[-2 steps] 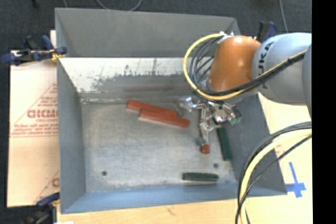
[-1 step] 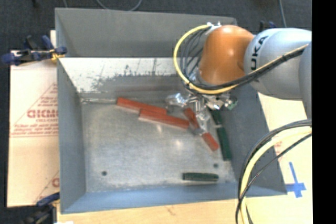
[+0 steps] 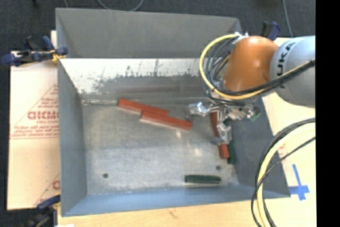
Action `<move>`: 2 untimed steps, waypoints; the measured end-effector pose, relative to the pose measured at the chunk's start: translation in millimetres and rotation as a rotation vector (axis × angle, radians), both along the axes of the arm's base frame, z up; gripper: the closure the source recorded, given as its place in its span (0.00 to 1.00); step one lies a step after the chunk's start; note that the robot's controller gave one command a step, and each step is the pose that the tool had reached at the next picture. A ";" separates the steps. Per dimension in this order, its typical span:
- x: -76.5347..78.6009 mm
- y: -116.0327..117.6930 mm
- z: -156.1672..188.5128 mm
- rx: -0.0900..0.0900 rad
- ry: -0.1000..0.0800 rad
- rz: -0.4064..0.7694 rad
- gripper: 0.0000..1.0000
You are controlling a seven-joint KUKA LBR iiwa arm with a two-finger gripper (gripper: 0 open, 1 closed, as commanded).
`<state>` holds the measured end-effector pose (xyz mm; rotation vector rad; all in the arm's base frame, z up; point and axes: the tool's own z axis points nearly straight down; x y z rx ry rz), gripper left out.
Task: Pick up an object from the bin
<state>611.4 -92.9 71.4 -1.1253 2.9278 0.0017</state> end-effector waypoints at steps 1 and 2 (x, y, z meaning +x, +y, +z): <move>1.8 50.1 86.5 -0.001 -0.009 -0.026 0.00; 40.1 141.3 2.0 0.001 0.000 0.073 0.00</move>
Offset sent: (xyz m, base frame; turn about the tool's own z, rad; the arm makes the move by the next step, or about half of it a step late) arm -0.0014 0.0481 0.0799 0.0293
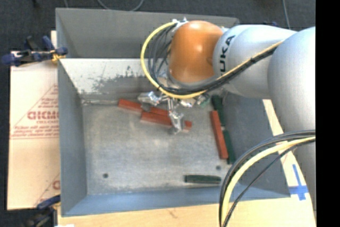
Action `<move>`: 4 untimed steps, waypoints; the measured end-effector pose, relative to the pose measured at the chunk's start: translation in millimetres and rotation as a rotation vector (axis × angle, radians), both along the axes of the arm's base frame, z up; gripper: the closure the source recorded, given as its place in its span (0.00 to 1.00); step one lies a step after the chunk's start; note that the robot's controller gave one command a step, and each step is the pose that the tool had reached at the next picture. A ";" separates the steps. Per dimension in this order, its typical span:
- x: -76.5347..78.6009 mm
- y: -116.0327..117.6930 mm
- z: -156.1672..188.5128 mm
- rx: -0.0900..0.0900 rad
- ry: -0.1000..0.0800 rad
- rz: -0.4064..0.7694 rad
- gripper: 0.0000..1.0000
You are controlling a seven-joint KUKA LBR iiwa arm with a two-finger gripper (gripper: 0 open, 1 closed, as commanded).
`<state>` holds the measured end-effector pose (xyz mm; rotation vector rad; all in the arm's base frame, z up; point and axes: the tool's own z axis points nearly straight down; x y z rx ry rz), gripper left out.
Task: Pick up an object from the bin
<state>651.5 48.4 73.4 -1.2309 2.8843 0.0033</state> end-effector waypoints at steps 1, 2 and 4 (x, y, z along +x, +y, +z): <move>-8.8 -37.0 -0.6 -0.003 -0.004 0.013 0.00; 0.1 13.8 -0.9 -0.002 -0.005 0.052 0.00; -0.1 -24.5 5.9 -0.001 -0.003 -0.138 0.00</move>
Offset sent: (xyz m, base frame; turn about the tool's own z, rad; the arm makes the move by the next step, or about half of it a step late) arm -0.0112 -0.0350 -0.0034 -0.0176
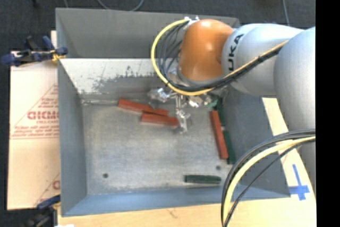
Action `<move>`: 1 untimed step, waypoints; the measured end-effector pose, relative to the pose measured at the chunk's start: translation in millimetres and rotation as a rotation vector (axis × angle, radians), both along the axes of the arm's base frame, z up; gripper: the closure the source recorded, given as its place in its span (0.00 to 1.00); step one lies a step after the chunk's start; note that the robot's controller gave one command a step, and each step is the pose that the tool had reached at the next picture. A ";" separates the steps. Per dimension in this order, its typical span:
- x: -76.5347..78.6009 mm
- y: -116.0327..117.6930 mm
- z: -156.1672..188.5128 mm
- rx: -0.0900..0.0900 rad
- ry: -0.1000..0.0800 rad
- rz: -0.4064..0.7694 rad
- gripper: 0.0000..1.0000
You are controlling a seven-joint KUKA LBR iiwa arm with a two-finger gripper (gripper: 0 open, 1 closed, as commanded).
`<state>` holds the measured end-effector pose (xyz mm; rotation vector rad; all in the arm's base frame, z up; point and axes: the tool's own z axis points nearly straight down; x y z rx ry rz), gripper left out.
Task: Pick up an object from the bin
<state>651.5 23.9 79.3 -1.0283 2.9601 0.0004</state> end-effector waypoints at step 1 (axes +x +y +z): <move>4.4 38.8 -4.0 0.001 -0.003 -0.060 0.00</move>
Offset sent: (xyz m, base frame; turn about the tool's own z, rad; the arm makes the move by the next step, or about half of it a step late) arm 0.0020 0.0380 -0.0062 0.0613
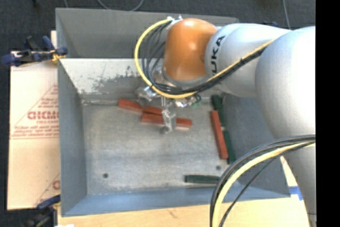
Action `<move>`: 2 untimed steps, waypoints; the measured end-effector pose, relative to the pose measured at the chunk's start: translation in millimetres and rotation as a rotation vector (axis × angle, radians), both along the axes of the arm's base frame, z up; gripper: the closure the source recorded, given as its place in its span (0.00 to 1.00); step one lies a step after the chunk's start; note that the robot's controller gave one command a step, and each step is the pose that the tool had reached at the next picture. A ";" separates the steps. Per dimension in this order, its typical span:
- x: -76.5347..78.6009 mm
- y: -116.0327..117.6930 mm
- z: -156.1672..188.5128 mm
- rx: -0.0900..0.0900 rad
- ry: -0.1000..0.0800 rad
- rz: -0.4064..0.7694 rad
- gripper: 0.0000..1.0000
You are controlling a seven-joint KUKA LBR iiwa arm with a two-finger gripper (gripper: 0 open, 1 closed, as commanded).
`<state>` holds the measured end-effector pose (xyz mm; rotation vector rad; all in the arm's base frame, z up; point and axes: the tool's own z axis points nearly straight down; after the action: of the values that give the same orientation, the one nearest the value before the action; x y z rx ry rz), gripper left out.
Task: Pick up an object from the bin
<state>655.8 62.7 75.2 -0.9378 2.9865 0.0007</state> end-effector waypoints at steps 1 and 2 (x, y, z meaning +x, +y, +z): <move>1.3 -0.8 2.2 0.000 -0.004 -0.002 1.00; -0.3 -1.3 -0.2 -0.001 0.001 -0.001 0.00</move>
Offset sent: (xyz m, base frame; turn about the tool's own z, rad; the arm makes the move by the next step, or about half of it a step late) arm 0.0000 0.0000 0.0000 0.0000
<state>655.6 61.4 75.1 -0.9365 2.9884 -0.0004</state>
